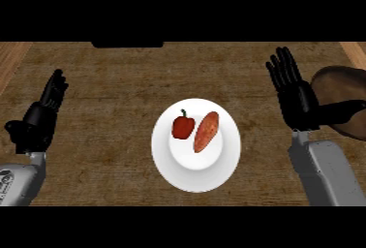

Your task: Pick the sweet potato from the plate and place it in the pan

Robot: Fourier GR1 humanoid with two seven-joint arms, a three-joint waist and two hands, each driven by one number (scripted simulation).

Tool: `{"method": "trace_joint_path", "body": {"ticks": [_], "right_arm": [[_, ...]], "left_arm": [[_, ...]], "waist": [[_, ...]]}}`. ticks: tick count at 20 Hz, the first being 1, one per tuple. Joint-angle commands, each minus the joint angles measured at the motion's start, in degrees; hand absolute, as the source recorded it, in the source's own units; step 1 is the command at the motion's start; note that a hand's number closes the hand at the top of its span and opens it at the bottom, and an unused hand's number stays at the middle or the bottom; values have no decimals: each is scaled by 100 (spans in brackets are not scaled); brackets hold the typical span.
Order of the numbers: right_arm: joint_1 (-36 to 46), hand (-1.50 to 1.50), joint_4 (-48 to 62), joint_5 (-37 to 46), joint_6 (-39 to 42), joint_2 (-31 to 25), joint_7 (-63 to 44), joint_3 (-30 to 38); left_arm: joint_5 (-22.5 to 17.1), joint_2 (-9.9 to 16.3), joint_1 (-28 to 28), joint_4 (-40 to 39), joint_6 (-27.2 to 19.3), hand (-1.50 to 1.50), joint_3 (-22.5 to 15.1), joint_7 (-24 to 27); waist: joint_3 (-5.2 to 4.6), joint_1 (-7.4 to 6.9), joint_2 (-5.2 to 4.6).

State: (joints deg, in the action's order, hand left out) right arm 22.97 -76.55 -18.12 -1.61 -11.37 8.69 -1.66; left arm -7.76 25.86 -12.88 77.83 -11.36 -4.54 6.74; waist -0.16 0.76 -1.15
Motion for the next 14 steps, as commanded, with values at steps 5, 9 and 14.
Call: {"method": "trace_joint_path", "body": {"ticks": [5, 9, 14], "right_arm": [[1268, 150, 707, 2086, -717, -391, -862, -1245], [1287, -150, 1037, 3979, -1471, -1286, -877, -1852], [1586, -150, 1162, 5010, -2644, -106, -1121, -2424]], "left_arm": [[-699, -1086, 29, 106, 608, 0, -751, -779], [-1008, -1374, 310, -15, 902, 0, -981, -938], [-1253, -1433, 480, 235, 966, 0, -890, -1176]], "waist": [[-24, -360, 59], [-49, -275, 60], [10, -180, 114]]}}
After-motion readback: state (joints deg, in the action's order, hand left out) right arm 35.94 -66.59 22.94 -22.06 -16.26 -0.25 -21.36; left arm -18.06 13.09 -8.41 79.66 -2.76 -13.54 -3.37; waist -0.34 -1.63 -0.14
